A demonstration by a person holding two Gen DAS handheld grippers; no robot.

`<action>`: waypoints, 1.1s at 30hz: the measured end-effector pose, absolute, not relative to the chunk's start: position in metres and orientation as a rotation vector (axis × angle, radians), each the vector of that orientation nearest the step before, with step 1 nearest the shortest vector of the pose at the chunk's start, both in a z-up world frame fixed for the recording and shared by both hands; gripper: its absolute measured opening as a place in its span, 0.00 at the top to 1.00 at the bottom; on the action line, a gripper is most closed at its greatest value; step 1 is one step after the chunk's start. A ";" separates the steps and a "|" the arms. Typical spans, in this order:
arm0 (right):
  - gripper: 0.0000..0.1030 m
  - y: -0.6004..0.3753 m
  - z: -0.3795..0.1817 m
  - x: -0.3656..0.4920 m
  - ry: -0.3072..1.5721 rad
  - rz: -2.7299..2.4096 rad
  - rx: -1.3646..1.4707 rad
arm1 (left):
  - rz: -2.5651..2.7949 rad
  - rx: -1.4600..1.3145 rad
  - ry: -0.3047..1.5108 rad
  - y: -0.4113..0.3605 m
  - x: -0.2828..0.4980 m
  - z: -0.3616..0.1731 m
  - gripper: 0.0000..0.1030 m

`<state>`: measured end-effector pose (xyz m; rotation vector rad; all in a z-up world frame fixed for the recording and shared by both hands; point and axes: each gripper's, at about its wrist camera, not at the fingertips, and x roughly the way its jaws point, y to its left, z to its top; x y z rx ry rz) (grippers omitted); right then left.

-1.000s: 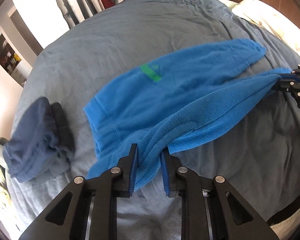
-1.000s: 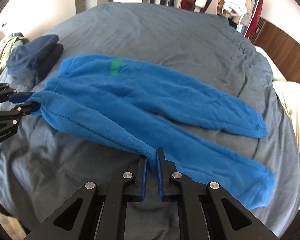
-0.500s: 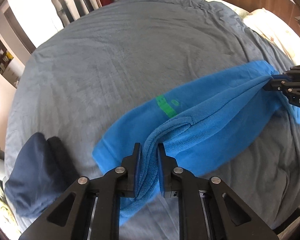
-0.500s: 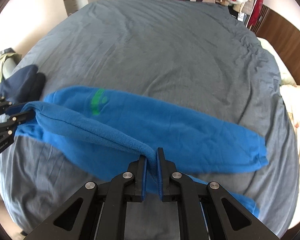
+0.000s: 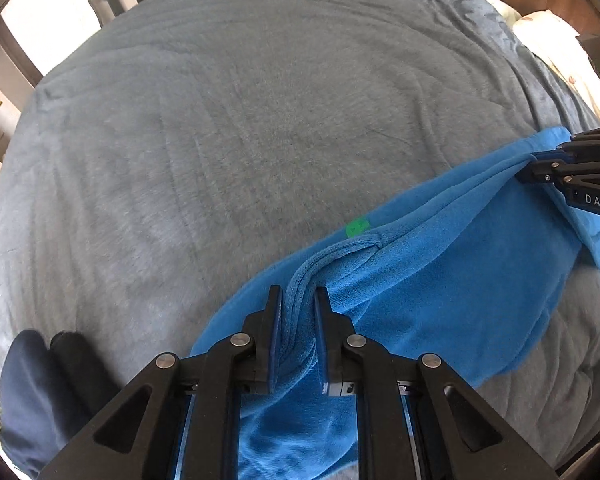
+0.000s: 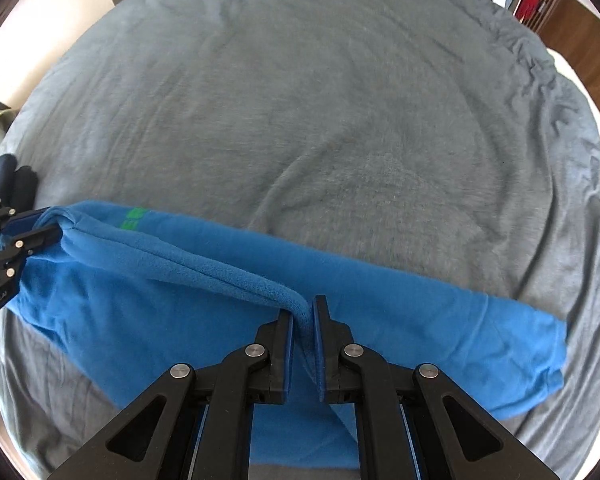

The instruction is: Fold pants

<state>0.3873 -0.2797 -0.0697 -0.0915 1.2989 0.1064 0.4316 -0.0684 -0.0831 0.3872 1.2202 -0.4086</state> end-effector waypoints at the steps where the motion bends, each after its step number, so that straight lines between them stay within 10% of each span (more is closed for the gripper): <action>1: 0.91 -0.282 -0.073 0.391 1.309 0.107 -0.088 | -0.408 0.386 1.229 -0.069 0.435 -0.087 0.85; 9: 0.91 -0.288 -0.100 0.415 1.397 0.116 -0.083 | -0.406 0.380 1.296 -0.069 0.452 -0.108 0.80; 19: 0.87 -0.285 -0.105 0.429 1.443 0.110 -0.123 | -0.353 0.395 1.295 -0.037 0.461 -0.104 0.38; 33: 0.87 -0.240 -0.132 0.455 1.511 0.011 -0.257 | -0.320 0.354 1.345 0.013 0.454 -0.096 0.29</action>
